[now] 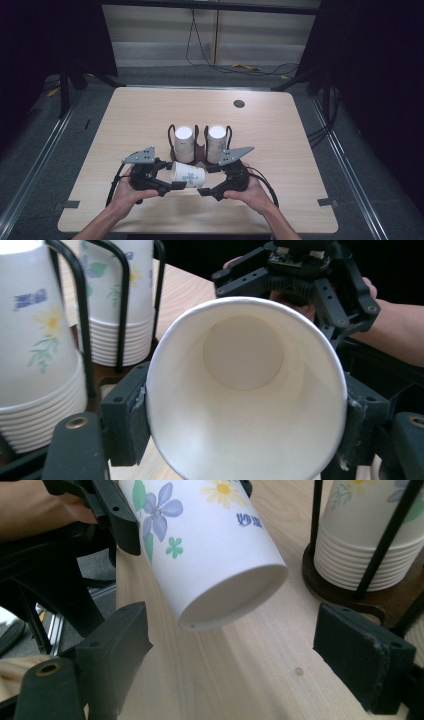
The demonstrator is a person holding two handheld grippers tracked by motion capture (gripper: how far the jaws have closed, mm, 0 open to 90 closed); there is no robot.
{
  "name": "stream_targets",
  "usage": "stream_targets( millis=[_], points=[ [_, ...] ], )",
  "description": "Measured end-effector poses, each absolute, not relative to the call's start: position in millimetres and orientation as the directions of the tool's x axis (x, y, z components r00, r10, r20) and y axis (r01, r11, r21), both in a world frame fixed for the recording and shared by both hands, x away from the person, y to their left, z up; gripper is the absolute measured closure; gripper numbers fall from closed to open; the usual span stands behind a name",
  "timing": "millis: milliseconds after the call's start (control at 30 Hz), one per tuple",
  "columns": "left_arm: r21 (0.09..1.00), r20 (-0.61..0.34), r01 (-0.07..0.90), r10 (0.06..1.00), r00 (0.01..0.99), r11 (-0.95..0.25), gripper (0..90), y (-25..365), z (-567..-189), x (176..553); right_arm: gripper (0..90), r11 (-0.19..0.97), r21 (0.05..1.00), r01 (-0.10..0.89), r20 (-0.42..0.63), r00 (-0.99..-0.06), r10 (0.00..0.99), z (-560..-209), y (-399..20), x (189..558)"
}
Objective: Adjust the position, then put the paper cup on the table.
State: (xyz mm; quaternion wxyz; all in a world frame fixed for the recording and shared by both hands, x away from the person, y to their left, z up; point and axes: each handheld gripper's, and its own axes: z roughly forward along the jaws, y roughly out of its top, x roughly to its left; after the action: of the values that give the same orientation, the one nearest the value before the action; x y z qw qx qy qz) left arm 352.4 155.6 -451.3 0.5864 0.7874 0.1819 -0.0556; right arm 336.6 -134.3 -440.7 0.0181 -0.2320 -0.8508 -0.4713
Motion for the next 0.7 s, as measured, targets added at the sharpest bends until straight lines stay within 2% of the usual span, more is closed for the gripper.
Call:
stream_targets(
  millis=[400, 700],
  points=[
    [0.897, -0.291, 0.361, 0.272, 0.917, -0.257, 24.8, 165, -451, 357, 15.6, 0.424, 0.794, 0.437, 0.261, -0.873, 0.411, -442, -142, 339],
    [0.877, -0.226, 0.36, 0.388, 0.893, -0.317, 24.5, 177, -449, 359, 15.6, 0.394, 0.801, 0.451, 0.268, -0.859, 0.436, -441, -145, 344]
  ],
)
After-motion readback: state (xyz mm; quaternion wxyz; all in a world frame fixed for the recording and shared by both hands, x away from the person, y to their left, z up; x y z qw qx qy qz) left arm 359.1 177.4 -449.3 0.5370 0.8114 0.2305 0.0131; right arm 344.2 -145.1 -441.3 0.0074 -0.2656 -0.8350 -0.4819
